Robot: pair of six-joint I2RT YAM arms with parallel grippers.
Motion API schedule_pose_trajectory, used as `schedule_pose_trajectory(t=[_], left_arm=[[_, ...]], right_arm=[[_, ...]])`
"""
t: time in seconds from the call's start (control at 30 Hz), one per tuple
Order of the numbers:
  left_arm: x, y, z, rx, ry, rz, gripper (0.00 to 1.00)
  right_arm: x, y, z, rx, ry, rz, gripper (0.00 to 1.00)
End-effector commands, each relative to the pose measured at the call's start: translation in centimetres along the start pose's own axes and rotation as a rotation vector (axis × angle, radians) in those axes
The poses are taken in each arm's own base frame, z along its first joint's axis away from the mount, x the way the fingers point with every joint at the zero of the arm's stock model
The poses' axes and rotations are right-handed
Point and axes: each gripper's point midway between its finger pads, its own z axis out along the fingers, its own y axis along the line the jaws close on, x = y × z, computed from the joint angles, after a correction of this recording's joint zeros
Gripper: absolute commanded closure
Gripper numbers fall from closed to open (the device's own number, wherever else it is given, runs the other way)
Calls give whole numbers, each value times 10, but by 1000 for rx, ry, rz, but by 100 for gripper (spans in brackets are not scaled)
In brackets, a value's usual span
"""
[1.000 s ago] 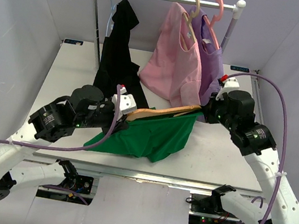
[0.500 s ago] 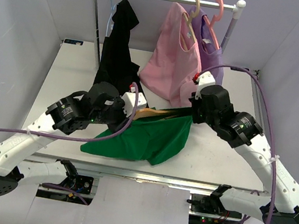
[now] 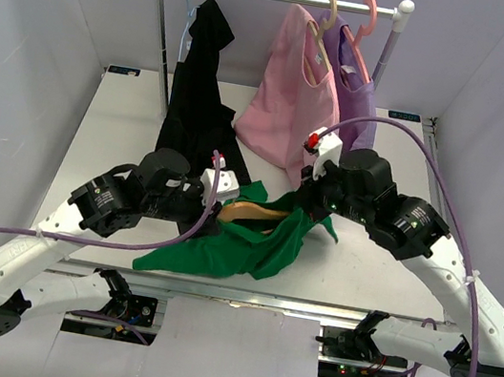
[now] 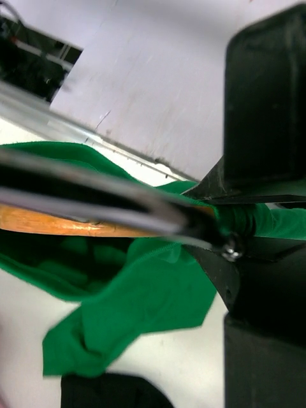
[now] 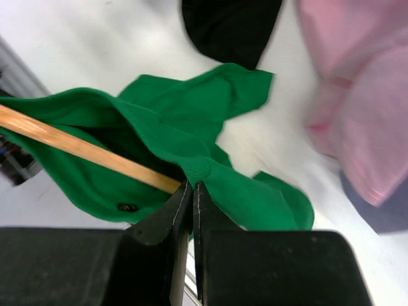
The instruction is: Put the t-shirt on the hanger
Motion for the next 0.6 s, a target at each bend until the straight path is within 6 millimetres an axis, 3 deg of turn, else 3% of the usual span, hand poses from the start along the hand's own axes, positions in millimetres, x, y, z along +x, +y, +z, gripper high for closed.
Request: schedule_pose_trajectory(t=[0.0,0.27,0.57], left_arm=[[-12,-32,-4,175,-107,26,100],[-11,-44,-5,240,-128,11,100],[-16,-45,-1,255,-134,-1,100]], right_arm=[[-17,41,0,-231,-81,-82,86],[-27,76,-20,-431,-177,-138,55],[-20,120,-13,-613,-189,-259,47]])
